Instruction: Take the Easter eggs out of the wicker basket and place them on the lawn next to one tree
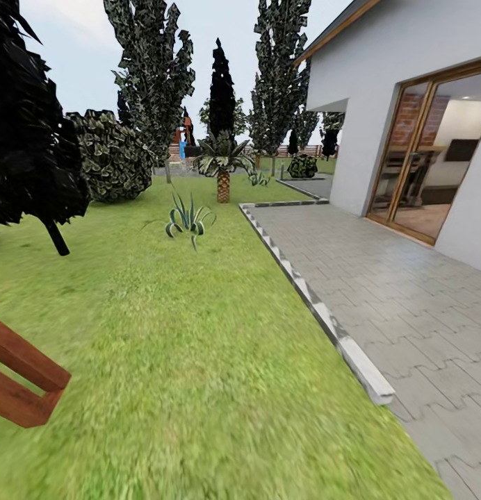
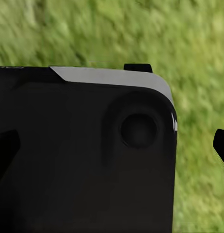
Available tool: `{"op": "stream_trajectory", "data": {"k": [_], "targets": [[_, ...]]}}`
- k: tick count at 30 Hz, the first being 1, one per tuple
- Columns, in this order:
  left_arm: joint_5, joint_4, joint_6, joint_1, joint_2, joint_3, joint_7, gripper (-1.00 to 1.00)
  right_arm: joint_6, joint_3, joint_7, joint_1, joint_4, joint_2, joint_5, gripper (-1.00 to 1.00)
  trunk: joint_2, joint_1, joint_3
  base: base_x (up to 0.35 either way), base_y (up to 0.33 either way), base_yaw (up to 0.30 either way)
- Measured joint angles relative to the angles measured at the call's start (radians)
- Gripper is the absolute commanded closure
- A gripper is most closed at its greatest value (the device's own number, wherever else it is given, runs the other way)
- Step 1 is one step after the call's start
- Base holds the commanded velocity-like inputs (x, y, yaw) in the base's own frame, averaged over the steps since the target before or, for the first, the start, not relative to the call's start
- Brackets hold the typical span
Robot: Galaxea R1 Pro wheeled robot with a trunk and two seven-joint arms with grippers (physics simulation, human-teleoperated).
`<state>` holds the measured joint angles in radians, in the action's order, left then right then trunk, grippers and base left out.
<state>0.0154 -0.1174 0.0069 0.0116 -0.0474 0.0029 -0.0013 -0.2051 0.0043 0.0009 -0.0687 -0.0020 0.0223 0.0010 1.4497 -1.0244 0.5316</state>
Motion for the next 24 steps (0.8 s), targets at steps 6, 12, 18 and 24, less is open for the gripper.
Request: {"op": "stream_trajectory", "data": {"k": [6, 12, 18, 24], "targets": [[0.001, 0.0, 0.0, 0.0, 0.0, 0.0, 0.001, -1.0, 0.0, 0.001, 0.0, 0.0, -0.002, 0.002, 0.0, -1.0, 0.0, 0.0, 0.0, 0.334, 0.087, 0.016], [0.001, 0.0, 0.0, 0.0, 0.0, 0.0, 0.002, -1.0, -0.001, 0.001, -0.001, -0.001, -0.006, 0.002, 0.0, -1.0, 0.0, 0.0, 0.0, 0.333, 0.038, 0.204], [0.0, 0.0, 0.0, 0.0, 0.0, 0.001, 0.003, -1.0, -0.002, 0.0, -0.002, -0.001, -0.006, 0.002, 0.0, -1.0, 0.0, 0.0, 0.0, 0.333, 0.006, 0.226], [0.001, 0.0, 0.0, 0.0, 0.0, 0.0, 0.003, -1.0, -0.001, 0.0, -0.001, -0.001, -0.006, 0.002, 0.001, -1.0, 0.0, 0.0, 0.0, 0.333, 0.001, 0.031]]}}
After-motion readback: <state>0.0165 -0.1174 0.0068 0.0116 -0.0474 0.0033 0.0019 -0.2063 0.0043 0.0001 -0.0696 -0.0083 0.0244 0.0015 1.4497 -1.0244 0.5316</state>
